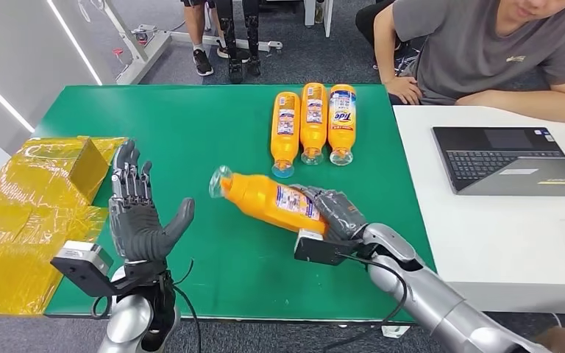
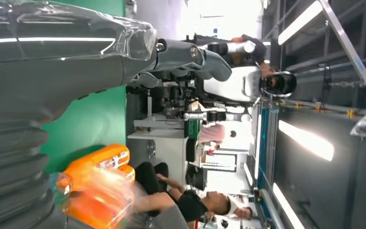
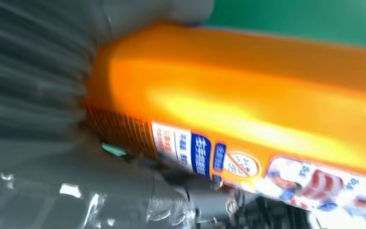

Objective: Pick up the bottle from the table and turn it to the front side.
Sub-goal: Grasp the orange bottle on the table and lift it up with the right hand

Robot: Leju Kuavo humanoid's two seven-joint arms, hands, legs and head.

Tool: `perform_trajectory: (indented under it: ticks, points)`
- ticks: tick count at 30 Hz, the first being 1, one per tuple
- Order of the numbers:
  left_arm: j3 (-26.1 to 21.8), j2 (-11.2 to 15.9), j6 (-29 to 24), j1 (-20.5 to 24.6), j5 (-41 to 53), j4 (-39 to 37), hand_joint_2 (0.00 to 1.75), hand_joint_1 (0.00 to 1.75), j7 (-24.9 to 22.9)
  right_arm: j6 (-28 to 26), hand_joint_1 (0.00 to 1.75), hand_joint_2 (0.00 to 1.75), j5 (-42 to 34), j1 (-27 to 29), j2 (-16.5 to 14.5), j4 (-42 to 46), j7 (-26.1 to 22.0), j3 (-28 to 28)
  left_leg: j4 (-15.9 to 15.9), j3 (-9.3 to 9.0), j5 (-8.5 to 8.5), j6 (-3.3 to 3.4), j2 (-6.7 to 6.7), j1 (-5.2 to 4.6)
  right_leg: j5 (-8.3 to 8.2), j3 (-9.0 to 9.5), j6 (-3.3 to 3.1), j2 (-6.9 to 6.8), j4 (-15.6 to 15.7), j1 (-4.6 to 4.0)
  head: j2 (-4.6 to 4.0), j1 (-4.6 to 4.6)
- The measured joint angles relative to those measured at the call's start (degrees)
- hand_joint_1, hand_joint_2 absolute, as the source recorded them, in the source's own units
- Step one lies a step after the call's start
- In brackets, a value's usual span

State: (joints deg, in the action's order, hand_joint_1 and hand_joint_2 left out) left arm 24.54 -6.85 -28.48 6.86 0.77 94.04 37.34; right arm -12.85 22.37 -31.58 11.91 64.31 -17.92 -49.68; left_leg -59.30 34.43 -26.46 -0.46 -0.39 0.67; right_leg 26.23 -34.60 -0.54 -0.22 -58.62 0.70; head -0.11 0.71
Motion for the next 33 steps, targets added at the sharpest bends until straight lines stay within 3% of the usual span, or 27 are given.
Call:
perform_trajectory:
  ticks: [5, 11, 16, 26, 33]
  points:
    - [-0.68, -0.04, -1.63, -1.12, -2.12, 0.48, 1.75, 0.0, 1.15, -10.03, 1.75, 1.75, -5.77, 7.41, -3.83, 8.58, -5.12, 6.68, 0.02, 0.0, -0.04, 0.01, 0.1, -0.02, 0.03, -0.02, -0.01, 0.11, 0.03, 0.01, 0.0, 0.01]
    - [-1.04, -0.02, -1.39, -2.26, -4.13, 1.34, 1.75, 0.0, 1.56, -13.55, 1.75, 1.75, -9.56, 12.5, -6.9, 12.9, -8.3, 9.89, 0.02, 0.01, -0.04, 0.02, 0.09, -0.03, 0.03, -0.01, 0.0, 0.1, 0.04, 0.02, 0.0, 0.01]
    - [-1.02, -0.04, 2.51, -2.92, -6.95, 2.21, 1.75, 0.0, 1.34, -12.39, 1.75, 1.75, -9.26, 13.43, -8.85, 13.39, -8.33, 10.18, 0.02, 0.0, -0.03, 0.02, 0.1, -0.03, 0.03, -0.01, 0.0, 0.11, 0.04, 0.02, 0.0, 0.01]
    - [-0.04, -0.11, 22.03, -2.3, -15.28, 3.02, 1.75, 0.0, -3.16, -3.47, 1.75, 1.75, -3.75, 12.99, -10.4, 12.92, -4.16, 9.98, 0.01, 0.0, -0.03, 0.02, 0.1, -0.03, 0.03, -0.02, -0.01, 0.11, 0.04, 0.02, 0.0, 0.01]
    - [0.48, -0.54, 25.15, -0.49, -15.76, 1.97, 1.75, 0.0, -4.44, 0.09, 1.75, 1.75, -1.87, 12.92, -10.39, 12.66, -3.17, 9.49, 0.01, -0.01, -0.03, 0.02, 0.1, -0.03, 0.02, -0.02, -0.01, 0.11, 0.05, 0.02, 0.0, 0.02]
